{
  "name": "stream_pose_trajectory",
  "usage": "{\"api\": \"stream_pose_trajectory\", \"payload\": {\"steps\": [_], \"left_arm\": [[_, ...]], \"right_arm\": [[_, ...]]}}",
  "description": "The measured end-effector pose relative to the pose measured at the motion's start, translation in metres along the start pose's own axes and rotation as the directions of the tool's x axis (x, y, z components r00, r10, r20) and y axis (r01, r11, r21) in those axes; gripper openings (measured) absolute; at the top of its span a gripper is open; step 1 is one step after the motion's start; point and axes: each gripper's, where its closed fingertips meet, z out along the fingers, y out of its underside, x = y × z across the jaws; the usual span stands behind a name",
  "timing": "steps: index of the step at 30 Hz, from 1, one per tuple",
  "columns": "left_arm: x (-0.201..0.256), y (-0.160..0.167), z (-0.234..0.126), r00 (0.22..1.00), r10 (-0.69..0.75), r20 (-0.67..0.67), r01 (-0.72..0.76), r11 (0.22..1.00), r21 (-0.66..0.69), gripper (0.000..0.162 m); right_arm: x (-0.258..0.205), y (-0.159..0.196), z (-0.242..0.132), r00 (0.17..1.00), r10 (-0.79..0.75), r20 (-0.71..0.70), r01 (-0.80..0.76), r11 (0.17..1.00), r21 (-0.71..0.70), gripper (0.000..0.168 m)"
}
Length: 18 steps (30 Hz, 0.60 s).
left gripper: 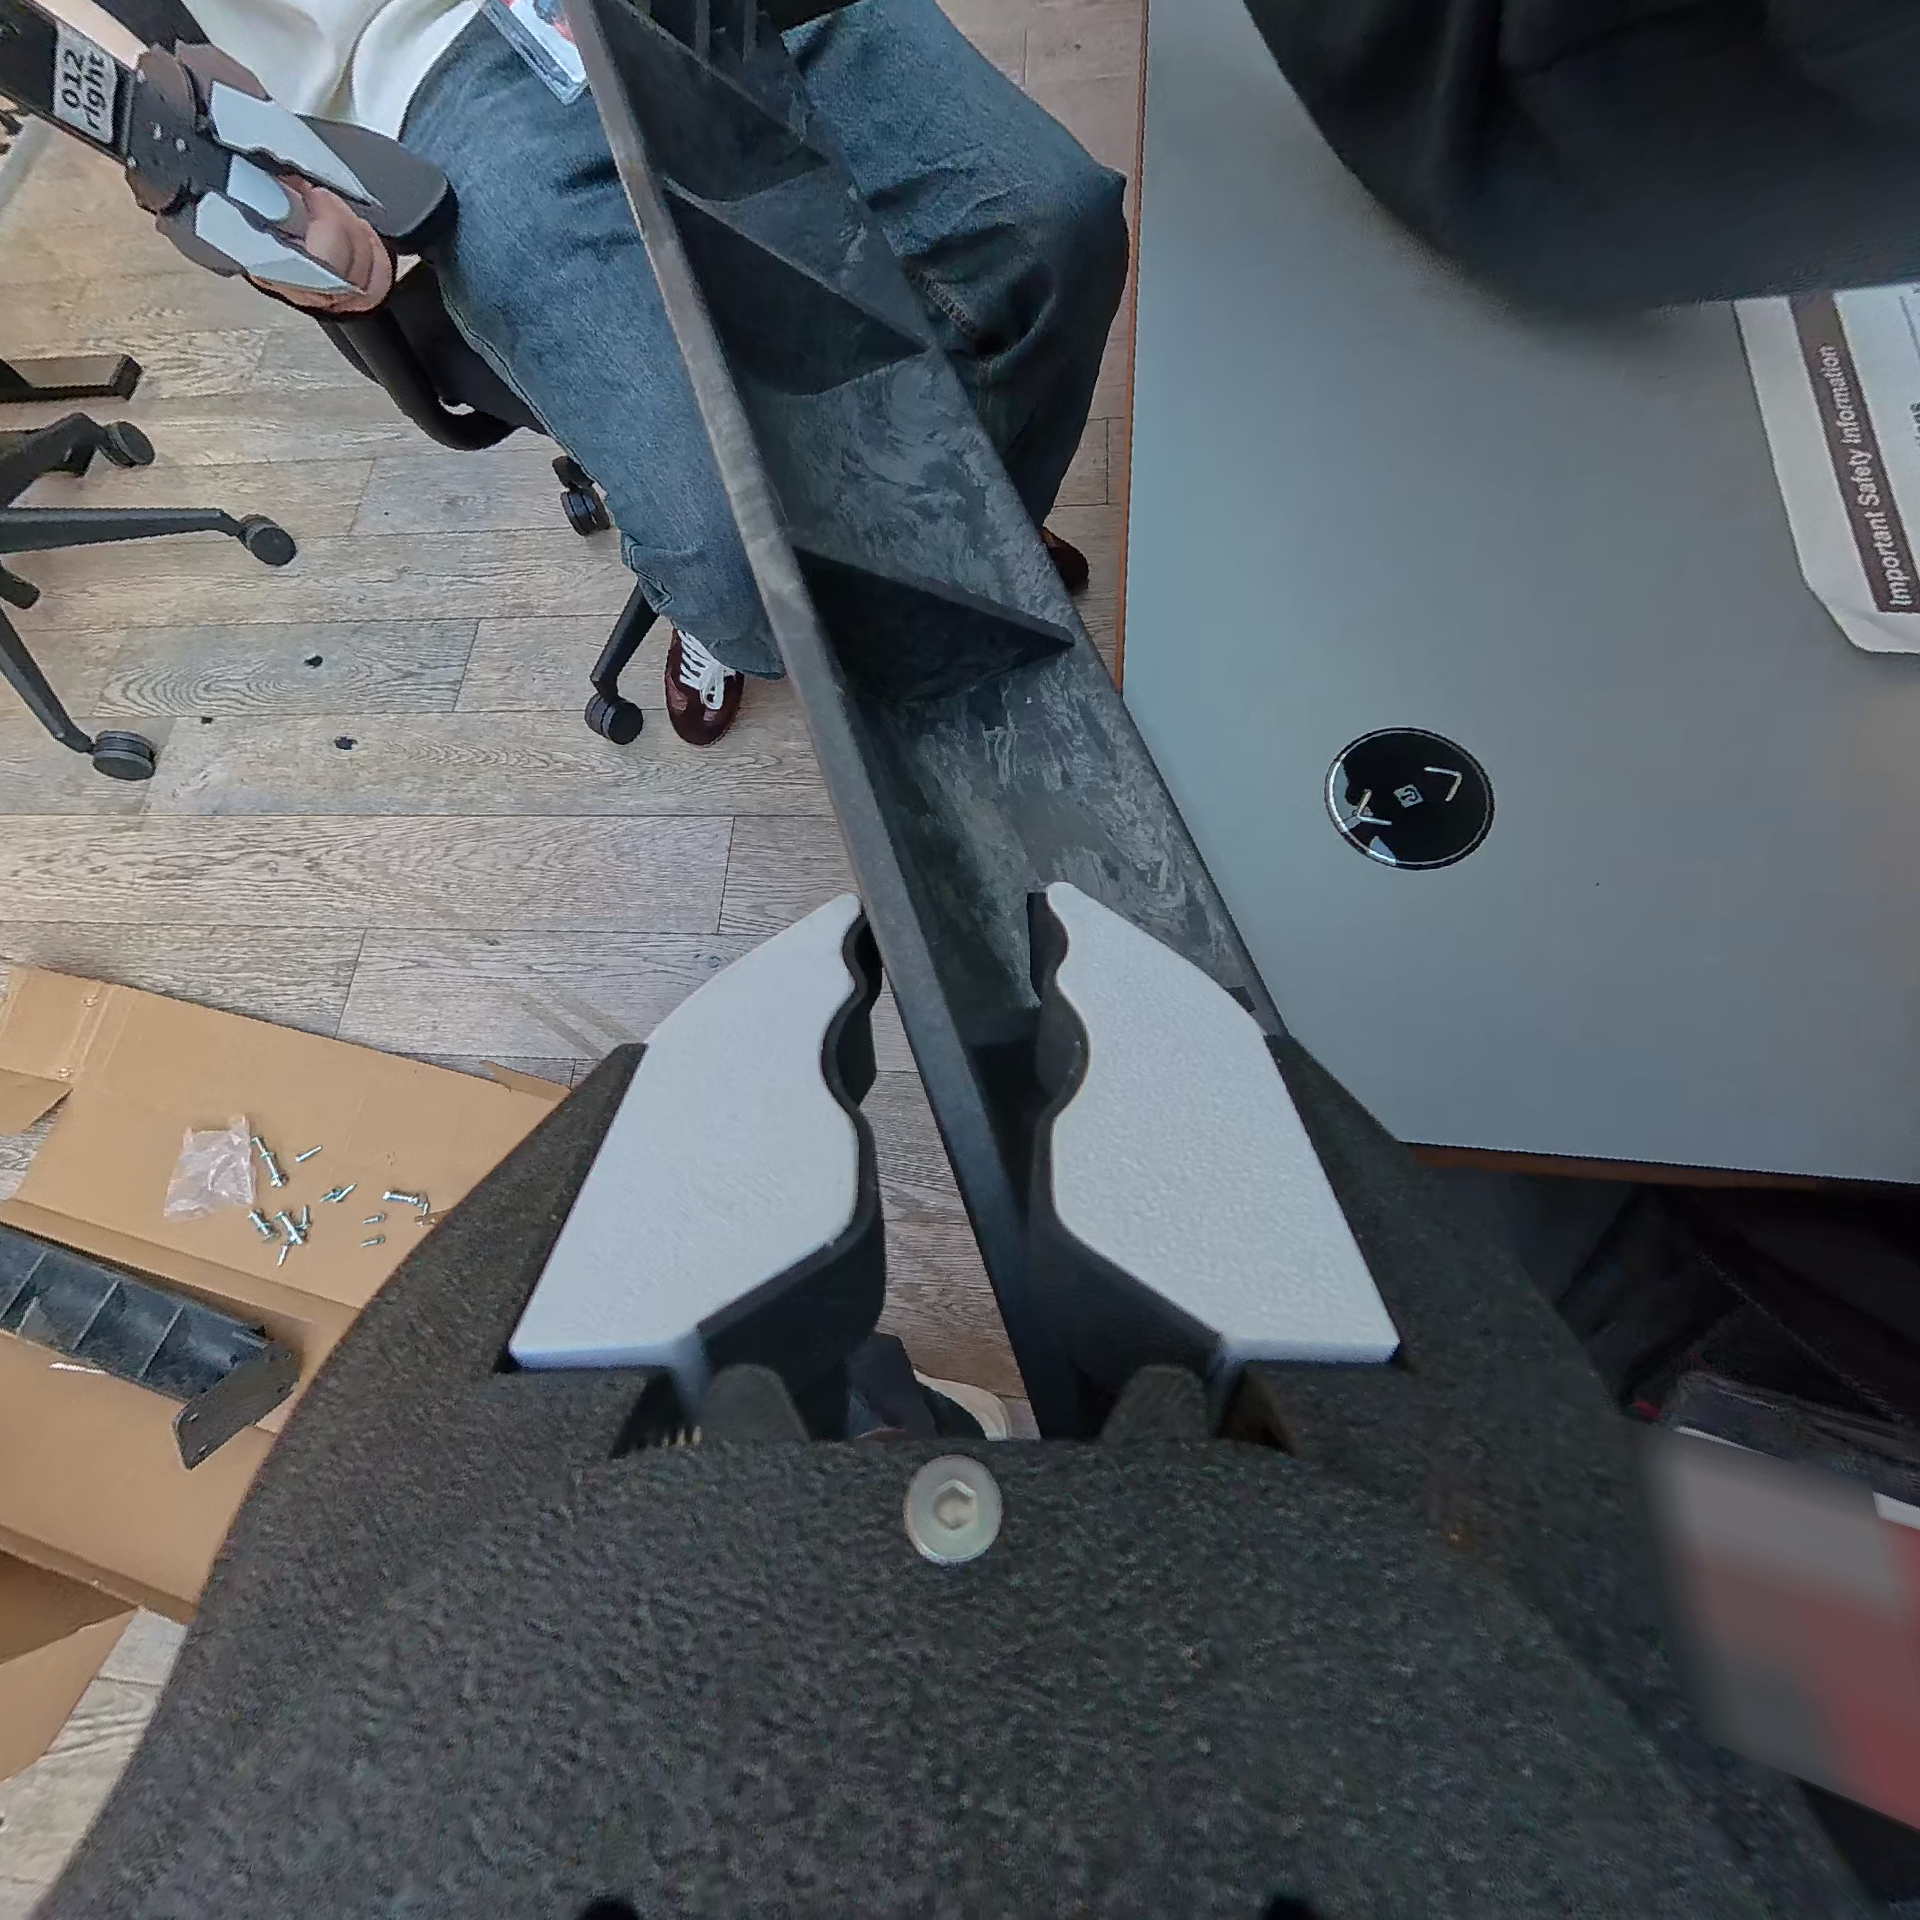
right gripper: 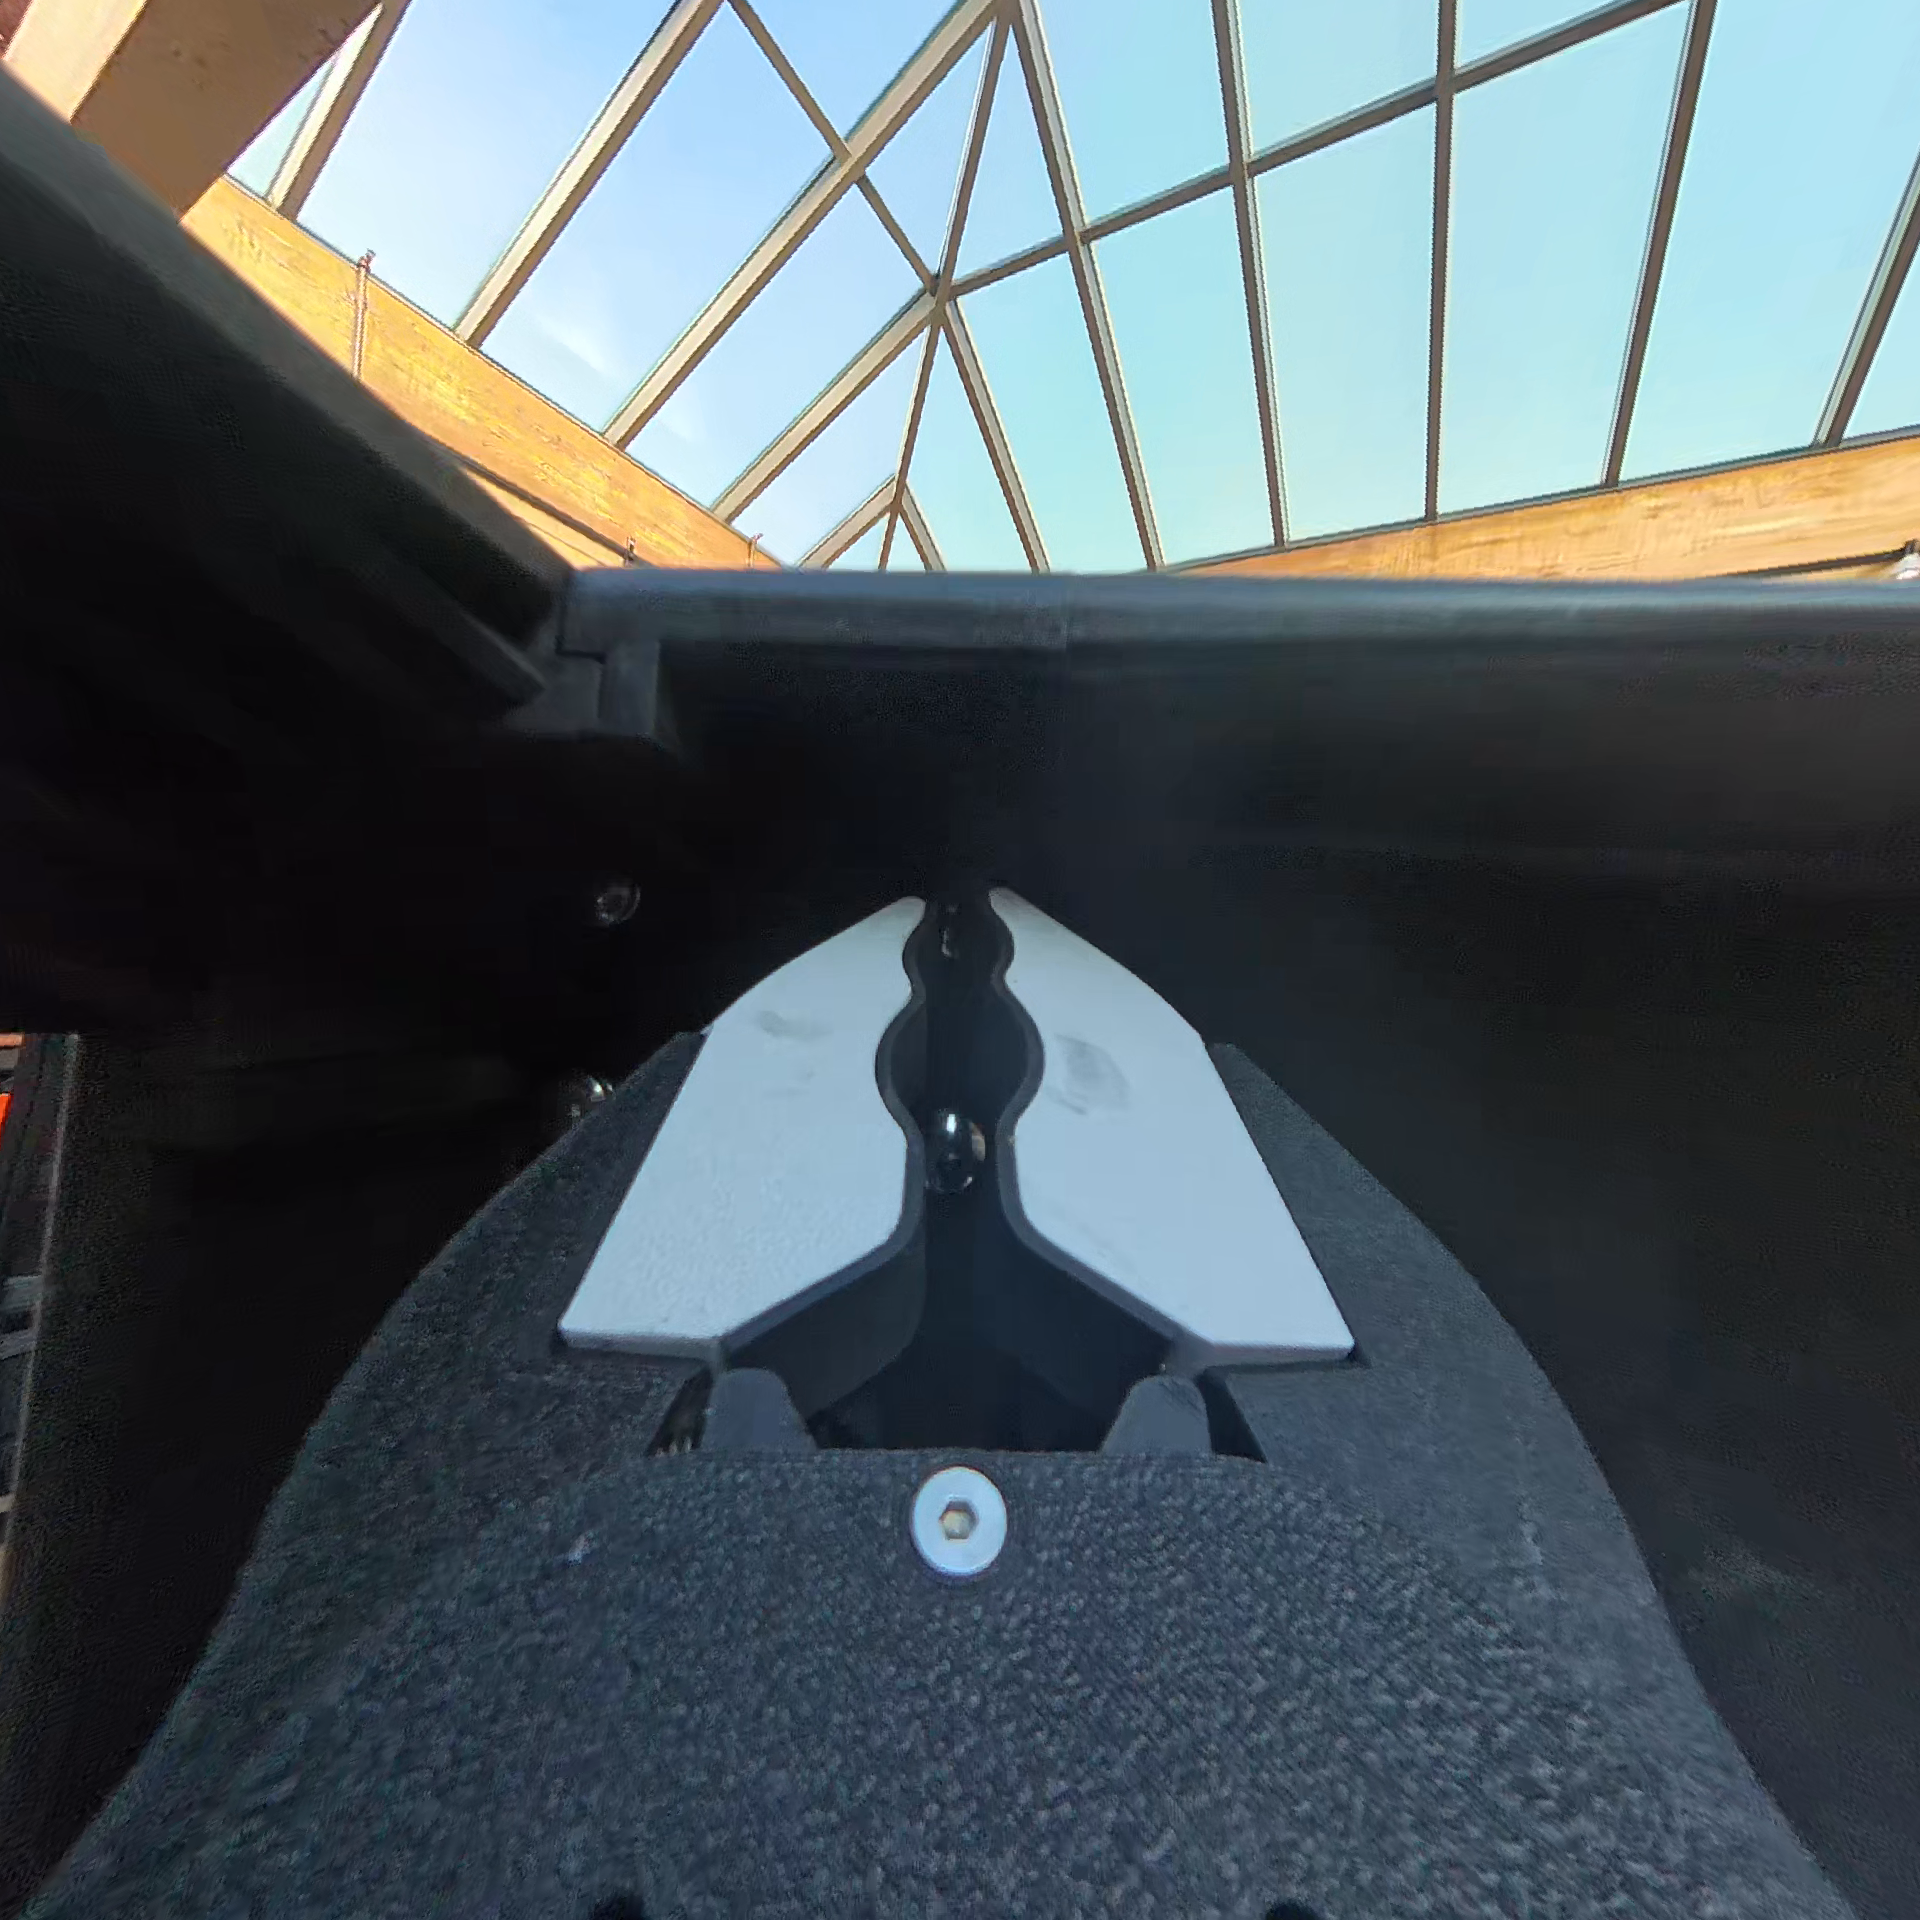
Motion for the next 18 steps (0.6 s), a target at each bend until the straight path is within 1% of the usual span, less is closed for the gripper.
{"api": "stream_pose_trajectory", "payload": {"steps": [1, 3, 6, 8, 9, 10, 12, 13, 16, 18], "left_arm": [[0.000, 0.000, 0.000, 1.000, -0.001, -0.001, 0.001, 1.000, 0.001, 0.027], [0.000, 0.000, 0.000, 1.000, -0.010, -0.006, 0.010, 1.000, 0.004, 0.027], [-0.001, -0.001, 0.001, 1.000, -0.014, -0.007, 0.014, 1.000, 0.009, 0.027], [-0.001, -0.001, 0.001, 1.000, -0.019, -0.008, 0.020, 1.000, 0.012, 0.027], [-0.001, -0.001, 0.001, 1.000, -0.021, -0.007, 0.021, 1.000, 0.012, 0.027], [-0.001, -0.001, 0.000, 1.000, -0.020, -0.005, 0.020, 1.000, 0.011, 0.027], [-0.001, -0.001, 0.000, 1.000, -0.017, -0.001, 0.017, 1.000, 0.009, 0.027], [-0.001, -0.001, 0.000, 1.000, -0.014, 0.001, 0.014, 1.000, 0.008, 0.027], [-0.001, 0.000, 0.000, 1.000, -0.005, 0.006, 0.005, 1.000, 0.004, 0.027], [-0.001, 0.000, 0.000, 1.000, -0.004, 0.005, 0.004, 1.000, 0.005, 0.028]], "right_arm": [[-0.003, 0.008, 0.000, 1.000, 0.000, 0.005, 0.000, 1.000, -0.026, 0.003], [-0.004, 0.018, -0.005, 0.999, -0.050, -0.002, 0.050, 0.997, -0.051, 0.003], [0.000, 0.019, -0.019, 0.995, -0.104, -0.004, 0.103, 0.993, -0.056, 0.002], [0.003, 0.011, -0.027, 0.992, -0.130, 0.003, 0.130, 0.991, -0.029, 0.001], [0.002, 0.009, -0.028, 0.990, -0.142, 0.019, 0.143, 0.989, -0.033, 0.000], [0.000, 0.012, -0.026, 0.988, -0.150, 0.038, 0.153, 0.986, -0.067, 0.000], [-0.001, 0.027, -0.017, 0.986, -0.154, 0.069, 0.164, 0.971, -0.173, 0.000], [-0.001, 0.032, -0.013, 0.986, -0.149, 0.077, 0.161, 0.966, -0.200, 0.003], [0.001, 0.030, -0.009, 0.979, -0.197, 0.058, 0.204, 0.957, -0.208, 0.000], [0.003, 0.023, -0.015, 0.983, -0.177, 0.043, 0.182, 0.966, -0.182, 0.000]]}}
